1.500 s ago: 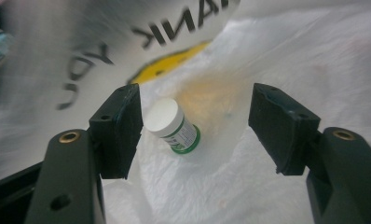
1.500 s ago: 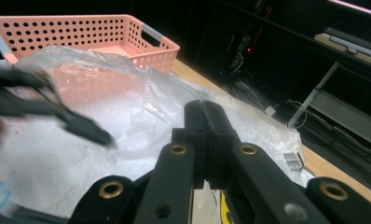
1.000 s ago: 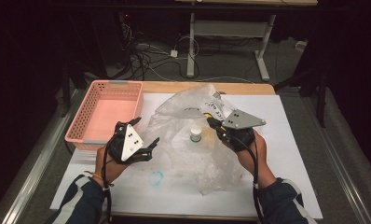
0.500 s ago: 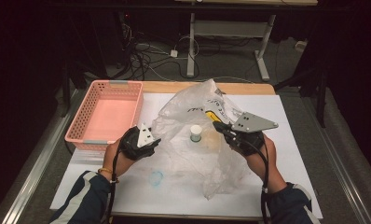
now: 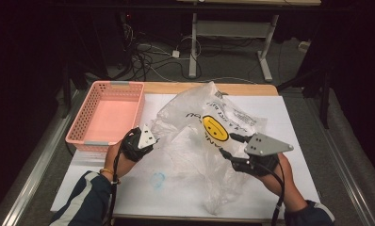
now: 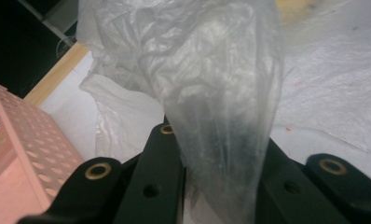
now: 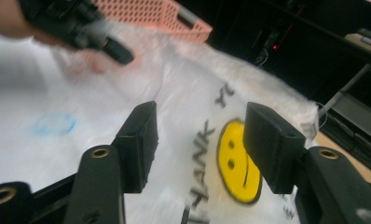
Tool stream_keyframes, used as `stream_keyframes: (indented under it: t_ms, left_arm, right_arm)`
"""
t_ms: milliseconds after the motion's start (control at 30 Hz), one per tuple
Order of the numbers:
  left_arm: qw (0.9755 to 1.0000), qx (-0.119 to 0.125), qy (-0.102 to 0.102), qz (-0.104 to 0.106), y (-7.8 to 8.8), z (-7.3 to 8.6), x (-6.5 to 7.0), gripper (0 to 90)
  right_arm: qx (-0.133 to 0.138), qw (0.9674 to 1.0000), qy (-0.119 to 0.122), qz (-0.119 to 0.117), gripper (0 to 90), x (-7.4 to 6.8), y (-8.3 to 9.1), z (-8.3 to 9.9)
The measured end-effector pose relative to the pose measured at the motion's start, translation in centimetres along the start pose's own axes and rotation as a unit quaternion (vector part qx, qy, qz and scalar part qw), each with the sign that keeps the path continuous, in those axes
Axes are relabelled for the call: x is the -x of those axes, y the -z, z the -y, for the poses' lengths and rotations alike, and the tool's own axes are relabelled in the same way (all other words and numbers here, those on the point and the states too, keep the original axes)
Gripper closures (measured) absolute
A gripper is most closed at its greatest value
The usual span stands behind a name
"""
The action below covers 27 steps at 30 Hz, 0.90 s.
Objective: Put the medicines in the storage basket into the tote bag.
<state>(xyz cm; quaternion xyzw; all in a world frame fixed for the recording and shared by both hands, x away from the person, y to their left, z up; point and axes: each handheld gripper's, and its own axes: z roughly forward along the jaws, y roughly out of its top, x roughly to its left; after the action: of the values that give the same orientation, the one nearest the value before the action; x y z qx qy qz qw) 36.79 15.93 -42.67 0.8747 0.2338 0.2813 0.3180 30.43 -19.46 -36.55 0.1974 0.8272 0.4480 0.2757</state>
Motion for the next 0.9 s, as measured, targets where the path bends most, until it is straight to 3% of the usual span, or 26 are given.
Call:
stream_keyframes:
  t_ms: [67, 100, 200, 233, 267, 300, 333, 400, 433, 500, 533, 600, 667, 700, 733, 767, 800, 900]
  left_arm:
    - [1.0, -0.001, -0.003, 0.002, 0.0, 0.0, 0.1, 87.6]
    - [1.0, -0.002, -0.003, 0.003, 0.1, 0.0, 0.1, 87.6]
    - [1.0, 0.0, -0.003, 0.002, 0.1, 0.1, 0.1, 87.6]
    - [1.0, -0.001, -0.002, 0.001, 0.1, 0.1, 0.2, 87.6]
    - [1.0, 0.001, -0.001, -0.001, 0.1, 0.1, 0.2, 87.2]
    - [1.0, 0.004, 0.004, -0.003, 0.0, 0.1, 0.2, 79.7]
    - [0.9999, 0.004, 0.009, -0.005, -0.1, 0.1, 0.3, 79.7]
    - [0.9998, 0.005, 0.02, -0.006, -0.2, 0.1, 0.4, 58.2]
    - [0.9997, 0.003, 0.024, -0.003, -0.3, 0.1, 0.4, 58.2]
    - [0.9995, 0.002, 0.031, -0.006, -0.6, 0.1, 0.6, 48.8]
    - [0.9996, -0.003, 0.028, -0.007, -0.8, 0.1, 0.8, 48.4]
    - [0.9994, -0.013, 0.03, -0.015, -1.3, 0.0, 1.2, 38.1]
    - [0.9993, -0.024, 0.024, -0.015, -1.8, 0.0, 1.6, 38.1]
    - [0.9992, -0.029, 0.022, -0.017, -2.0, 0.0, 1.7, 38.1]
    - [0.9991, -0.031, 0.023, -0.02, -2.1, 0.0, 1.8, 38.1]
    - [0.999, -0.032, 0.023, -0.021, -2.2, 0.0, 1.8, 38.1]
    - [0.9988, -0.038, 0.025, -0.02, -2.2, 0.1, 1.7, 41.0]
    - [0.9984, -0.046, 0.028, -0.014, -2.1, 0.3, 1.6, 43.9]
  right_arm:
    - [-0.033, 0.9993, -0.001, -0.016, 40.3, -0.7, 0.0, 1.4]
    - [-0.033, 0.9993, -0.001, -0.016, 40.3, -0.7, 0.0, 1.4]
    - [-0.069, 0.9969, -0.001, -0.038, 38.9, -1.9, -0.1, 3.5]
    - [-0.075, 0.996, -0.001, -0.049, 37.4, -2.3, -0.1, 4.1]
    - [-0.097, 0.9926, 0.014, -0.071, 33.4, -3.2, -0.5, 5.1]
    - [-0.105, 0.9913, 0.017, -0.077, 31.8, -3.6, -0.7, 5.6]
    - [-0.105, 0.9913, 0.017, -0.077, 31.8, -3.6, -0.7, 5.6]
    - [-0.117, 0.9884, 0.012, -0.096, 28.7, -4.0, -1.4, 6.5]
    - [-0.129, 0.9862, 0.019, -0.102, 27.1, -4.1, -1.7, 6.9]
    - [-0.155, 0.9829, 0.037, -0.093, 24.5, -4.2, -2.4, 7.3]
    - [-0.159, 0.9827, 0.033, -0.089, 27.4, -4.1, -2.7, 7.5]
    - [-0.165, 0.9824, 0.018, -0.086, 42.5, -3.3, -3.4, 8.3]
    - [-0.174, 0.9822, 0.013, -0.069, 56.9, -2.9, -3.9, 8.8]
    - [-0.174, 0.9822, 0.013, -0.069, 56.9, -2.9, -3.9, 8.8]
    - [-0.185, 0.981, 0.008, -0.056, 69.9, -2.5, -4.2, 9.1]
    - [-0.185, 0.981, 0.008, -0.056, 69.9, -2.5, -4.2, 9.1]
    - [-0.178, 0.9832, -0.002, -0.042, 82.0, -2.1, -4.0, 9.0]
    - [-0.165, 0.9858, -0.017, -0.025, 88.6, -1.7, -3.5, 8.8]
